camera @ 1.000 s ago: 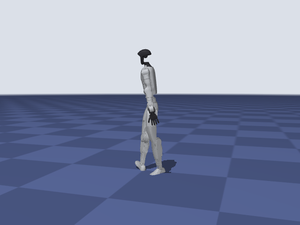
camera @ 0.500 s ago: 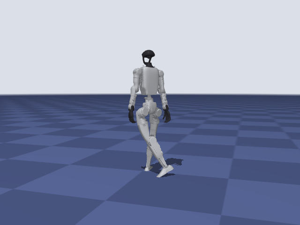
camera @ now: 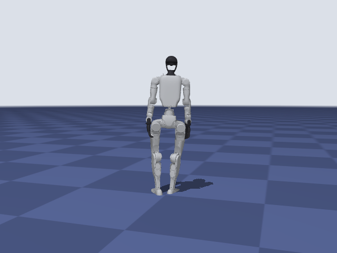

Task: Upper body actions

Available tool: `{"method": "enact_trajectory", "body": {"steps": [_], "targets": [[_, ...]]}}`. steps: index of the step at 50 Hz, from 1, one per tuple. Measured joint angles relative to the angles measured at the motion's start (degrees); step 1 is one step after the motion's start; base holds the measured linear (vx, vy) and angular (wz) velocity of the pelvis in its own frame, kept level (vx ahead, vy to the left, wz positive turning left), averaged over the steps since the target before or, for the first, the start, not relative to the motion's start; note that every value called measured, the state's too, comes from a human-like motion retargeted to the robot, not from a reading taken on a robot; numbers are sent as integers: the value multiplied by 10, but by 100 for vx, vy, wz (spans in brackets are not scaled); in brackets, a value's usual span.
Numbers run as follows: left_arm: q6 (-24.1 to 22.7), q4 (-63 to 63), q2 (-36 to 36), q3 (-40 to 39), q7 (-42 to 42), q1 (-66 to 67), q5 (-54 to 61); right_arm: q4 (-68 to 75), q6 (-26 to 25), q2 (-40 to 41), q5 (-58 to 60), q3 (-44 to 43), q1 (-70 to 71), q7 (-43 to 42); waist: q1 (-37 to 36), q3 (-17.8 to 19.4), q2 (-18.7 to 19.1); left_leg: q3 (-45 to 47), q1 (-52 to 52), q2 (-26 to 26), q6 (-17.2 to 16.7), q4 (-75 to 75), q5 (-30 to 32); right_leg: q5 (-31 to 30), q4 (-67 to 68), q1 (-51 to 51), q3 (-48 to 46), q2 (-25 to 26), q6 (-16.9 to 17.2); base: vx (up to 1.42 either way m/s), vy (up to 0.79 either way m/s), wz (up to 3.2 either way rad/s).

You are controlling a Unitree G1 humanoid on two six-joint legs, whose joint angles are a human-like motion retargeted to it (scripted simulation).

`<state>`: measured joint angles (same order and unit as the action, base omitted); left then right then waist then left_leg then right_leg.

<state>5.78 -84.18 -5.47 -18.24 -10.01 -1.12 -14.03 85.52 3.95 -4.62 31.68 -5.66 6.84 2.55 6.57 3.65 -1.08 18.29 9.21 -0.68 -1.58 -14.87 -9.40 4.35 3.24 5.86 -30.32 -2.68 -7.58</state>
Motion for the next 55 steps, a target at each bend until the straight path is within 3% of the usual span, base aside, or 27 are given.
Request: {"method": "enact_trajectory", "body": {"steps": [3,5,8,14,19,25,35,55], "targets": [[-7,9,6,9,-1,-5,0,32,-8,-13,0,-14,-16,-13,9,0,17,-13,-6,5,0,24,4,3,0,-14,7,14,6,17,12,-24],[-11,11,9,14,-3,-6,-5,60,-14,-25,2,-22,-23,-23,18,-5,27,-36,-15,20,37,45,47,4,0,-21,17,21,11,23,18,-18],[-12,2,12,13,-5,0,-19,90,-31,-37,9,-34,-41,-45,40,-20,40,-32,-33,16,39,67,47,5,-1,-31,31,29,19,28,21,-15],[-13,-11,-7,14,2,-1,-36,109,-11,-26,-49,-46,-60,-76,51,-24,25,-14,-87,34,40,133,62,3,-2,-48,31,27,26,14,7,-30],[-2,-37,-11,-6,13,5,-29,100,-14,-16,-20,-48,-71,-76,55,-48,20,0,-89,39,46,139,53,-3,-3,-40,38,22,36,14,5,-23],[-3,-51,-5,-31,-7,9,-4,85,-9,-7,-15,-28,-53,-67,54,-44,15,27,-99,40,50,130,35,-9,1,-39,52,18,41,6,8,-40],[-5,-58,-2,-10,-5,19,-44,39,7,5,-11,-18,-39,-29,58,-54,19,29,-103,50,59,136,30,-9,5,-39,51,12,51,5,7,-4],[-6,-59,-6,-24,-6,16,-43,58,2,-1,-9,-19,-38,-34,47,-55,16,15,-102,66,71,138,31,-10,4,-46,34,0,63,2,2,3]]}}
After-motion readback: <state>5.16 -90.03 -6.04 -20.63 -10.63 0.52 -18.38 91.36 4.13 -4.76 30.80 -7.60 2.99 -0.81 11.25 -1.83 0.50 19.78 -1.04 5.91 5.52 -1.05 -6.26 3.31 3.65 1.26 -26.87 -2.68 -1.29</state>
